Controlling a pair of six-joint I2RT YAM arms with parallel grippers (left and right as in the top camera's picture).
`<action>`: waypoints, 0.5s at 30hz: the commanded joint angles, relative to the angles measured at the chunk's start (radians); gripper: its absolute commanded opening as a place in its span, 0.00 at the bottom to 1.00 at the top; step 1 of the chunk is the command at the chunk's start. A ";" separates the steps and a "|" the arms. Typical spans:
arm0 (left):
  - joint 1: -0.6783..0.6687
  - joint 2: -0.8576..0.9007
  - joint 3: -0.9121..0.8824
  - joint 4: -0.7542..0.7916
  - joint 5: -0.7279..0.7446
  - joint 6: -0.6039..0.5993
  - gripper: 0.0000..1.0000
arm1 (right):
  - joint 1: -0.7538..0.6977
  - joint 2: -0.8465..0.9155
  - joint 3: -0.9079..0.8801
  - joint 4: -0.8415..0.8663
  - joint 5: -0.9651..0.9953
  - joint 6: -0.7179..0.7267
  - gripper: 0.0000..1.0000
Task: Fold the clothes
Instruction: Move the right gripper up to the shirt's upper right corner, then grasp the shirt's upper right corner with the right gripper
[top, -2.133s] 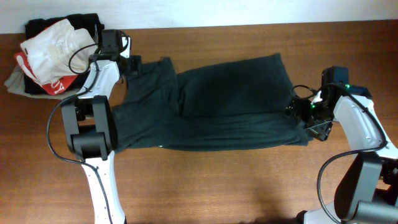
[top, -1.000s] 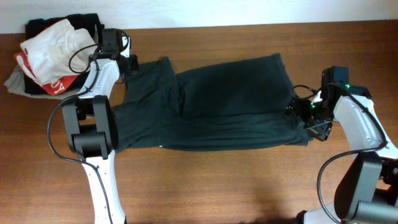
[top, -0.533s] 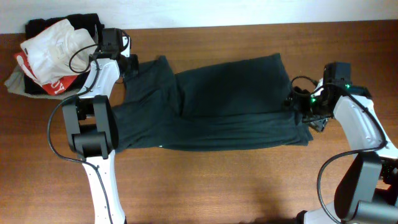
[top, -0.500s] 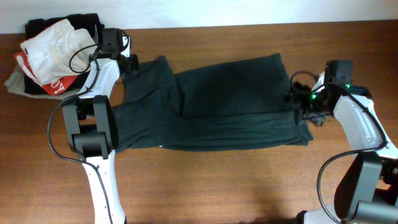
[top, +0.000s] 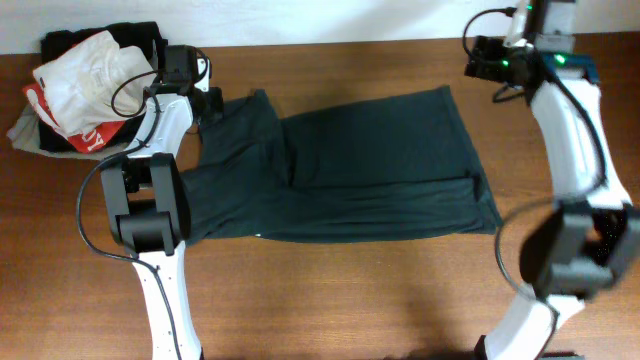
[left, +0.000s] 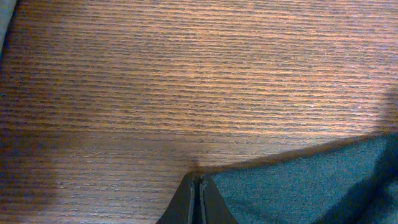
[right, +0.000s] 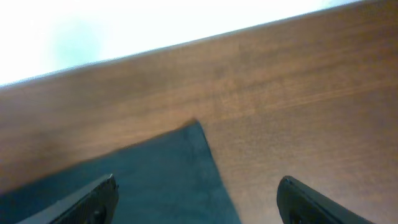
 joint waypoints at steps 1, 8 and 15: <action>0.011 0.096 -0.043 -0.033 -0.032 0.005 0.03 | 0.018 0.181 0.098 -0.024 0.045 -0.038 0.86; 0.011 0.097 -0.043 -0.033 -0.032 0.005 0.03 | 0.061 0.323 0.108 0.074 0.074 -0.121 0.79; 0.011 0.124 -0.043 -0.030 -0.002 0.004 0.03 | 0.106 0.378 0.107 0.161 0.144 -0.137 0.74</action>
